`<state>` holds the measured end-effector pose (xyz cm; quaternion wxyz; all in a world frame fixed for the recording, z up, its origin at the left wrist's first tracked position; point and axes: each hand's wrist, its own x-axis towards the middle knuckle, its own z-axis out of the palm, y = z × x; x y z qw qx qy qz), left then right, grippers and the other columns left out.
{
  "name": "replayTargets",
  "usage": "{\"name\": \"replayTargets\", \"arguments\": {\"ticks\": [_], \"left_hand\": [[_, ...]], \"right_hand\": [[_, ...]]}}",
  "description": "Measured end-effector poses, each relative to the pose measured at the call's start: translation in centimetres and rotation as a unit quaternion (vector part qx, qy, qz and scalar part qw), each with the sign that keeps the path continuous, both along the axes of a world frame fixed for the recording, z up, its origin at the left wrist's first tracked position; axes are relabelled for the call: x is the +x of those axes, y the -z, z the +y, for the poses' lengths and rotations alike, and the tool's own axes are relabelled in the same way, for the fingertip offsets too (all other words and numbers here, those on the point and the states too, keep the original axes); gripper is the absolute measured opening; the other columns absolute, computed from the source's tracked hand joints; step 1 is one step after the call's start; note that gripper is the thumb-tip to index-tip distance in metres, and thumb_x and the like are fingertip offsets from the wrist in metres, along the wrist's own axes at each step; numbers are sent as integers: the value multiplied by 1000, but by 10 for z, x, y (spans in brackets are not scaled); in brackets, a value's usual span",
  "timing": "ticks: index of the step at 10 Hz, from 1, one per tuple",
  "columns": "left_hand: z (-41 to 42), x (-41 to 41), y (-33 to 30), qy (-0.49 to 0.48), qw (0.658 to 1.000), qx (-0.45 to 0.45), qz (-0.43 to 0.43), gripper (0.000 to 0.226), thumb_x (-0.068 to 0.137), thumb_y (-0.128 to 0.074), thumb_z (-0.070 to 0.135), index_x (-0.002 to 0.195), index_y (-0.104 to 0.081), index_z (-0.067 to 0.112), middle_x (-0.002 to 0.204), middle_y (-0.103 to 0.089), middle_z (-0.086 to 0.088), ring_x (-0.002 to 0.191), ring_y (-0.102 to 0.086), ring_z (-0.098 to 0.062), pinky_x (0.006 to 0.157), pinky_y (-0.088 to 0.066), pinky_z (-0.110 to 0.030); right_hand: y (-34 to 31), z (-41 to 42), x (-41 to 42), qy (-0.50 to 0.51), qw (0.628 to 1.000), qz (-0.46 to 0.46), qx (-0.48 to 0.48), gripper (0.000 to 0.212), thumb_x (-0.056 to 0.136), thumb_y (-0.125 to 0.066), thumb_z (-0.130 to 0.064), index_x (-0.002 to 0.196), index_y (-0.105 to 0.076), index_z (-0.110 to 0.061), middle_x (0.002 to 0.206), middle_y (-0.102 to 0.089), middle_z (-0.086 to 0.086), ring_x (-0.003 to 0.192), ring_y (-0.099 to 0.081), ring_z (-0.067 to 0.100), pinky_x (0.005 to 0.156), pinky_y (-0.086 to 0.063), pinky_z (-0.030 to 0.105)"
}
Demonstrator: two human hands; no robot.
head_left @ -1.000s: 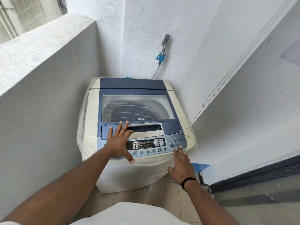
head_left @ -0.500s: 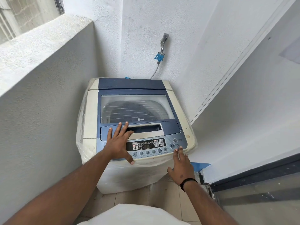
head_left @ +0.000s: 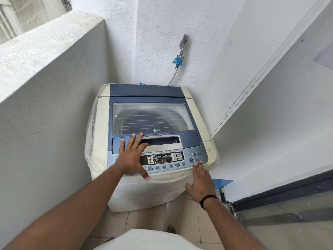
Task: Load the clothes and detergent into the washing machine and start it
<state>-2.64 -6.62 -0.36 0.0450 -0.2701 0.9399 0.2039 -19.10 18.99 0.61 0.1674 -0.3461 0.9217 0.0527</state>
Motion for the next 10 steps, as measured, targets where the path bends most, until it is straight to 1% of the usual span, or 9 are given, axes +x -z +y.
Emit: {"name": "replayTargets", "arguments": {"ticks": [1, 2, 3, 5, 6, 7, 8, 9, 10], "left_hand": [[0, 0, 1, 0, 1000, -2, 3, 144, 38, -80, 82, 157, -18, 31, 166, 22, 1, 149, 31, -23, 116, 22, -57], [0, 2, 2, 3, 1000, -3, 4, 143, 39, -81, 81, 157, -18, 31, 166, 23, 1, 149, 30, -24, 116, 21, -57], [1, 2, 2, 1, 1000, 0, 8, 143, 39, -81, 81, 157, -18, 31, 166, 24, 2, 149, 30, -24, 117, 21, -57], [1, 4, 7, 0, 1000, -8, 22, 141, 42, -77, 83, 158, -15, 32, 166, 22, 2, 150, 30, -23, 118, 20, -56], [5, 10, 11, -8, 1000, -16, 26, 140, 49, -74, 85, 159, -6, 33, 166, 22, 3, 149, 30, -22, 118, 21, -52], [11, 15, 9, -24, 999, -1, 44, 132, 58, -73, 81, 160, -5, 31, 167, 18, 4, 151, 27, -21, 118, 20, -49], [19, 20, 1, -57, 996, 40, 62, 117, 69, -75, 71, 159, -14, 29, 168, 10, 4, 153, 19, -20, 121, 13, -48], [32, 29, -2, -86, 992, 70, 62, 107, 72, -76, 66, 157, -23, 30, 169, 2, 4, 155, 10, -20, 124, 4, -48], [48, 38, -5, -110, 987, 88, 78, 99, 72, -80, 62, 153, -33, 30, 168, -13, 0, 155, -8, -24, 124, -16, -49]], "right_hand": [[-3, -3, 1, 2, 1000, 0, -15, 82, 93, -52, -44, 158, -9, -17, 166, 3, 6, 149, -15, 31, 116, -31, 47], [-7, -2, 11, -14, 999, 1, -31, 79, 92, -53, -43, 157, -10, -31, 165, -7, 11, 148, -17, 32, 116, -31, 47], [-11, -3, 30, -50, 998, 21, -19, 86, 91, -52, -45, 156, 4, -42, 161, -14, 18, 146, -20, 35, 114, -31, 48], [-17, -13, 49, -86, 996, 29, 7, 89, 91, -52, -45, 153, 11, -46, 153, -24, 21, 142, -25, 37, 111, -32, 49], [-24, -14, 46, -94, 995, 17, 5, 86, 91, -51, -45, 154, 7, -44, 150, -30, 16, 138, -30, 34, 109, -34, 47], [-34, -15, 38, -110, 993, 17, -34, 81, 92, -48, -48, 156, 0, -40, 140, -42, 8, 127, -40, 28, 104, -40, 42], [-43, -14, 34, -114, 988, 6, -107, 72, 94, -48, -49, 156, -13, -35, 135, -48, 2, 123, -44, 24, 101, -43, 40], [-48, -5, 29, -114, 979, -1, -170, 63, 95, -49, -49, 152, -29, -31, 135, -53, 0, 125, -45, 23, 102, -43, 40], [-48, 7, 25, -111, 971, 1, -210, 57, 94, -52, -49, 146, -41, -30, 136, -56, -1, 128, -46, 21, 105, -43, 40]]}}
